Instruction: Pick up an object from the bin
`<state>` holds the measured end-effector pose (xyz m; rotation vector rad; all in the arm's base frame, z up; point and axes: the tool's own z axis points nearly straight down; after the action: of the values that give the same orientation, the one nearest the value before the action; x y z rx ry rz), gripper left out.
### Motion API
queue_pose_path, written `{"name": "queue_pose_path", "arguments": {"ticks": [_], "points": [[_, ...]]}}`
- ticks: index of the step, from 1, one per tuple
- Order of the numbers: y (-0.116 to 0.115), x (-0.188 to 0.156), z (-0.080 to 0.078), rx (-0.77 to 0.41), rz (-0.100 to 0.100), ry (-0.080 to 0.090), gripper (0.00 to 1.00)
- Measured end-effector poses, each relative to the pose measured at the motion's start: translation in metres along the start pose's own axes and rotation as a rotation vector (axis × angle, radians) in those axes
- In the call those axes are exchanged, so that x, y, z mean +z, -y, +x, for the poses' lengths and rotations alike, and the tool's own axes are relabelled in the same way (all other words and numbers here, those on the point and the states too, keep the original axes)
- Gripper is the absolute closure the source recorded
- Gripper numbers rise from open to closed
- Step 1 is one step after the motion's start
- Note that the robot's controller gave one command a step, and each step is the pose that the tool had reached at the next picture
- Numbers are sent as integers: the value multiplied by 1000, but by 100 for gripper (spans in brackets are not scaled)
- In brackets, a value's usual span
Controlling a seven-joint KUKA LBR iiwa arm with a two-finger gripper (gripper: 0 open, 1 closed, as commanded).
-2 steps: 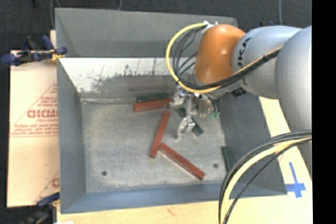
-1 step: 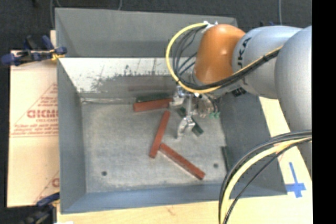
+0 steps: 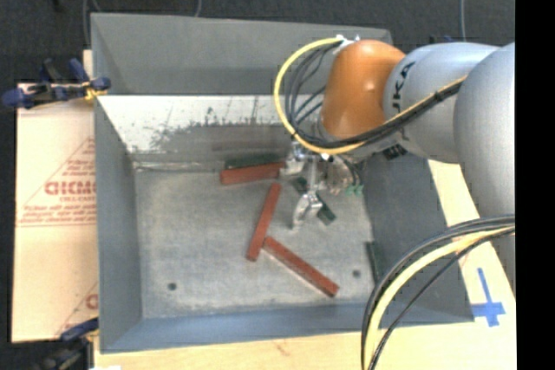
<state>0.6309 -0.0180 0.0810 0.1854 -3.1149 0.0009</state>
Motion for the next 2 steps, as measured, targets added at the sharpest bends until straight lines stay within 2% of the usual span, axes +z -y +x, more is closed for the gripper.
{"name": "queue_pose_path", "arguments": {"ticks": [1,2], "points": [[2,1,5,-229,15,27,0],[-43,-1,-24,-411,16,31,100]]}}
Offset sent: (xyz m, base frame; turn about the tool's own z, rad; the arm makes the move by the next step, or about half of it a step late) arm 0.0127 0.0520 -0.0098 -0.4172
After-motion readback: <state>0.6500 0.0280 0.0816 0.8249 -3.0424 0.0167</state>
